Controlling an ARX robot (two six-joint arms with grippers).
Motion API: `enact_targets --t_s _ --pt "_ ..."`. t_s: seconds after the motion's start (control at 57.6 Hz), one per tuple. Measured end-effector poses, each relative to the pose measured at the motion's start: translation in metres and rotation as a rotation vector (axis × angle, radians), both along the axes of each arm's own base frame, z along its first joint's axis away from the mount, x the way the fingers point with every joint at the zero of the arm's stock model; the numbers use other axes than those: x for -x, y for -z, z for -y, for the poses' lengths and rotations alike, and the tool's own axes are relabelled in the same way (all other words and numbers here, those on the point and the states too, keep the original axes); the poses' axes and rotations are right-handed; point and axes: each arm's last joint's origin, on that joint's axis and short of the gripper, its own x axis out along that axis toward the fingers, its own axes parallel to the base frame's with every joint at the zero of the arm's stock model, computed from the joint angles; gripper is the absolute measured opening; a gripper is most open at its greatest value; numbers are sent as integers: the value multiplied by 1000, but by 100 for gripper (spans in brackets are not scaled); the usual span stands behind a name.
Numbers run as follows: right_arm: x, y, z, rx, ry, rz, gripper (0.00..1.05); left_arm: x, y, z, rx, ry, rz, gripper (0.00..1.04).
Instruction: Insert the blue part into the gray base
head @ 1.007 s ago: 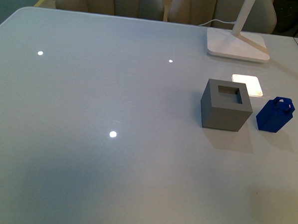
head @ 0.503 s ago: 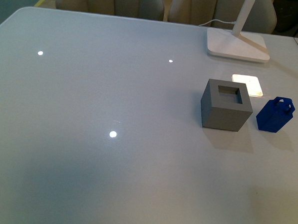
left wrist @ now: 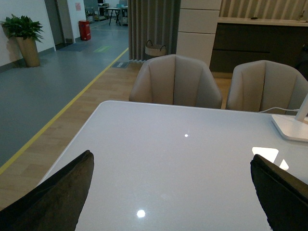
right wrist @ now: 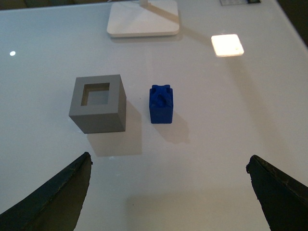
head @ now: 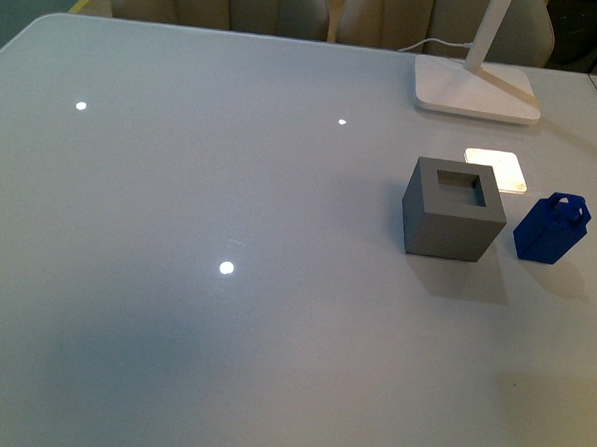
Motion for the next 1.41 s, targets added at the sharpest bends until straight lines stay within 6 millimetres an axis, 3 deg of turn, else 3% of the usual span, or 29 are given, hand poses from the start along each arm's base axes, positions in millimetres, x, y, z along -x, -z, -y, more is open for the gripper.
enact_targets --t_s 0.33,0.486,1.128,1.406 --pt "-112 68 1 -78 33 -286 96 0 0 0 0 0 0 97" --pt "-144 85 5 -111 87 -323 96 0 0 0 0 0 0 97" --pt "-188 113 8 -143 109 -381 95 0 0 0 0 0 0 97" --pt "-189 112 5 -146 102 -383 50 0 0 0 0 0 0 97"
